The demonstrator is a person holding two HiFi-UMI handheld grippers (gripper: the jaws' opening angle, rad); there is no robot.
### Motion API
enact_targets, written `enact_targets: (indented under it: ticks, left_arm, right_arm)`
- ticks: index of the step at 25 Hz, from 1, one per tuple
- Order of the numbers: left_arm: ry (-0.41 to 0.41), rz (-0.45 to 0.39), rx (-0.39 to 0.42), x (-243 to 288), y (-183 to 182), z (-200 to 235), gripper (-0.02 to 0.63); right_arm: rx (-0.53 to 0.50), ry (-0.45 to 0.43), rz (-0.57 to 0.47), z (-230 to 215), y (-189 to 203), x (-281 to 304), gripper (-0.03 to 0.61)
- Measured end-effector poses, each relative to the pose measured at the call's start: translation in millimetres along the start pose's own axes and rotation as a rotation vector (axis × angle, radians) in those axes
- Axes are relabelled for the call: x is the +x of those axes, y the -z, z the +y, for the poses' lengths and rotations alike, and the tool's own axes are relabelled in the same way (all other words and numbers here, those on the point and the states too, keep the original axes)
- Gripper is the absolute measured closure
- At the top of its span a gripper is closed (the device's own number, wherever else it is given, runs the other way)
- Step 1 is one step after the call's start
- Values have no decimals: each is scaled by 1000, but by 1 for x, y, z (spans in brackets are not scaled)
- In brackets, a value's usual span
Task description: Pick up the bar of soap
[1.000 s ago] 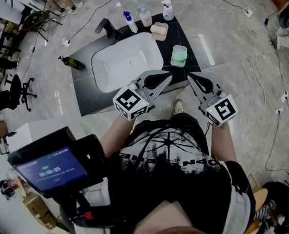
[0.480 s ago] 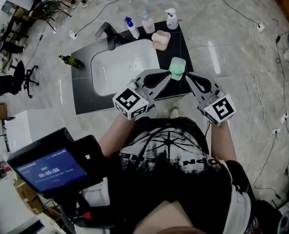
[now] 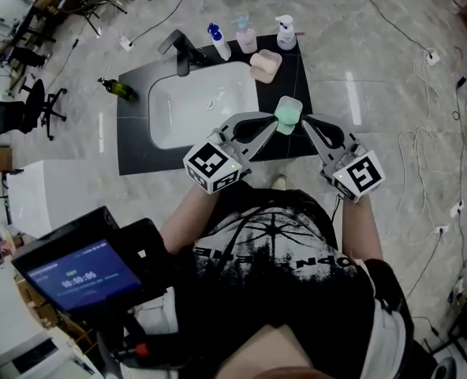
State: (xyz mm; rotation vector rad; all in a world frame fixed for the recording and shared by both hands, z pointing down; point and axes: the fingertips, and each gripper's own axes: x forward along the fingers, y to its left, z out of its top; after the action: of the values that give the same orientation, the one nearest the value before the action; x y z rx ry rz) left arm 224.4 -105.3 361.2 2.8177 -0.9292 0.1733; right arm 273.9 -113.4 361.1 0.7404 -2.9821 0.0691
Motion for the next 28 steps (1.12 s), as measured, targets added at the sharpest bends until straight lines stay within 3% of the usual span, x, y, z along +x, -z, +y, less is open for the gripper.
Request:
enact_targets:
  ticks: [10, 28]
  left_arm:
    - [-5, -10, -9, -4, 2, 11, 603]
    - [141, 36, -11, -6, 18, 43, 603]
  right_arm:
    - [-5, 4, 73, 0, 10, 4, 566]
    - [24, 104, 152, -1, 29, 33, 566]
